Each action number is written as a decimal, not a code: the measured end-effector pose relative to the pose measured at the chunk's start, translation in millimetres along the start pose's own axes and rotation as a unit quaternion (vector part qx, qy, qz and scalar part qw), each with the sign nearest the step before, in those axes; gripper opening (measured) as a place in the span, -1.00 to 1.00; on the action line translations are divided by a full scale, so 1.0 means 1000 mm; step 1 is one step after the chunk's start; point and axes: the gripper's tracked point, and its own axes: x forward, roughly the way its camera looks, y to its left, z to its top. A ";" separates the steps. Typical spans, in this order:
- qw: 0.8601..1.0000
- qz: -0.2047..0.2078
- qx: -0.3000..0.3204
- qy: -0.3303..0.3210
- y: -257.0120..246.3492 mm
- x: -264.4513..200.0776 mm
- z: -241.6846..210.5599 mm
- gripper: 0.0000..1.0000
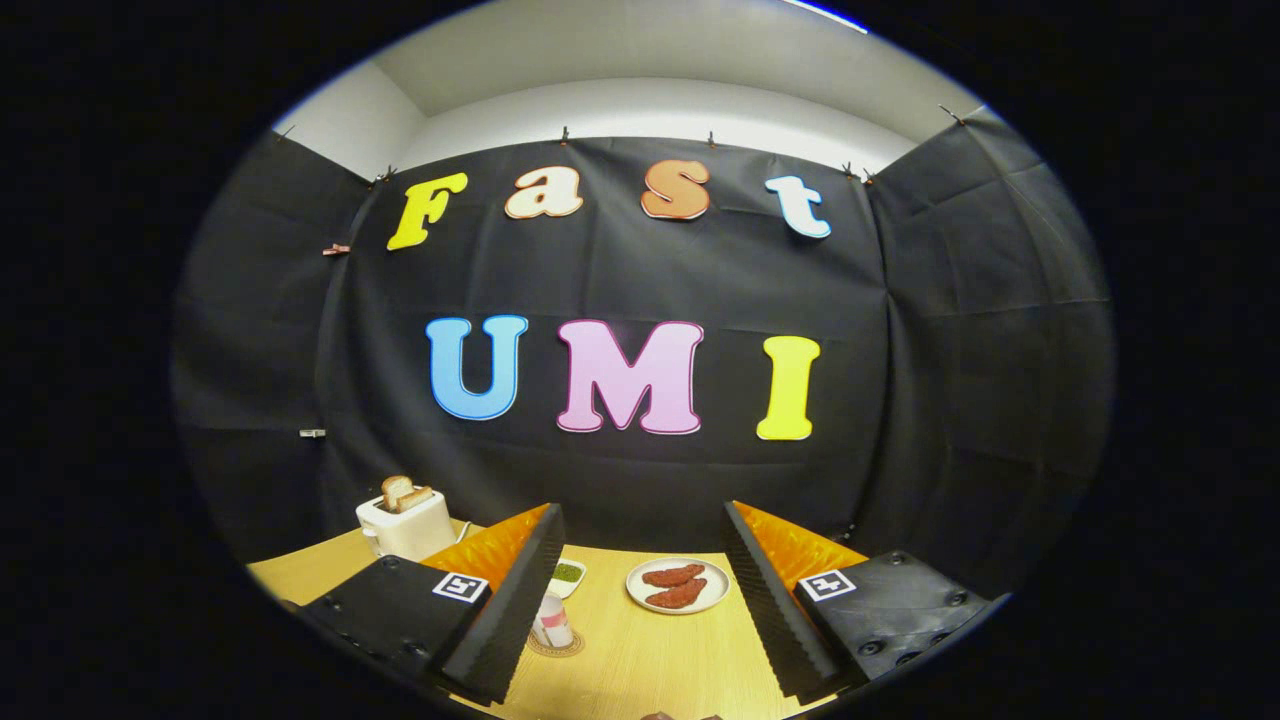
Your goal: Take the bottle from table, then pour the juice into the cup, finally place the bottle on the coaster
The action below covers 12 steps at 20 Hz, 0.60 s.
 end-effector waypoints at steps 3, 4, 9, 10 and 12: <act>0.999 -0.036 0.004 0.013 -0.016 -0.027 -0.004 0.93; 0.999 -0.043 0.010 0.022 -0.017 -0.036 -0.008 0.93; 0.998 -0.056 -0.010 0.020 -0.024 -0.071 -0.011 0.93; 0.998 -0.057 -0.018 0.018 -0.025 -0.078 -0.011 0.93; 0.998 -0.056 -0.022 0.017 -0.026 -0.090 -0.010 0.93</act>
